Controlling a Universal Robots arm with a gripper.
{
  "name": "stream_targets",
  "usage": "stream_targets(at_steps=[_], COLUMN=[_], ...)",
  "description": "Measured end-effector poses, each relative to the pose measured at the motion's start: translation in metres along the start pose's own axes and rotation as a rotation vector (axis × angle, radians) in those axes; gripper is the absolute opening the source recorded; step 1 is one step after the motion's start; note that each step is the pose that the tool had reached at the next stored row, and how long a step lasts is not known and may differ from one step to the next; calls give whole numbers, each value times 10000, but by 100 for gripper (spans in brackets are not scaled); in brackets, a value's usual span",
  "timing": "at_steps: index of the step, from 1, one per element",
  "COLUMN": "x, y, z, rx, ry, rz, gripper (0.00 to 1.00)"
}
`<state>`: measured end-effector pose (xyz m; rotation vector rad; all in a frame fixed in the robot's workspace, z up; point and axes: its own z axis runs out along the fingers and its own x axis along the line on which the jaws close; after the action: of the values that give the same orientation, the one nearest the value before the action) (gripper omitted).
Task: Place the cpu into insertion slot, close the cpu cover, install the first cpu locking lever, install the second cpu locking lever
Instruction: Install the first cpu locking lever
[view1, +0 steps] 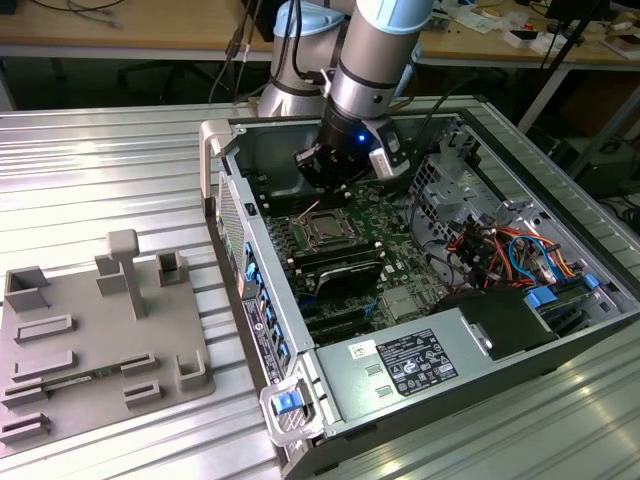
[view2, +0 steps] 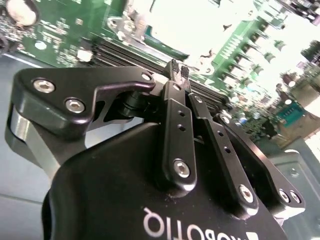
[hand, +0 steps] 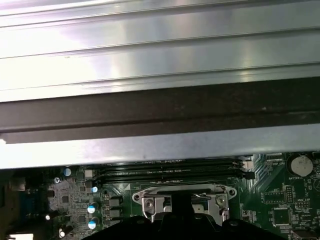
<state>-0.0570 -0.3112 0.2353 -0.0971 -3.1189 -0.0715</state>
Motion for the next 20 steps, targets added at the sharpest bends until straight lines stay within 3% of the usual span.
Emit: stream_targets(at_steps=[3, 8, 16, 20], x=[-35, -34, 33, 44], y=[12, 32, 29, 31], z=[9, 5, -2, -64], rx=[3, 10, 11, 8], ry=[8, 21, 19, 4], rz=[-176, -462, -566, -581], gripper=[11, 11, 11, 11])
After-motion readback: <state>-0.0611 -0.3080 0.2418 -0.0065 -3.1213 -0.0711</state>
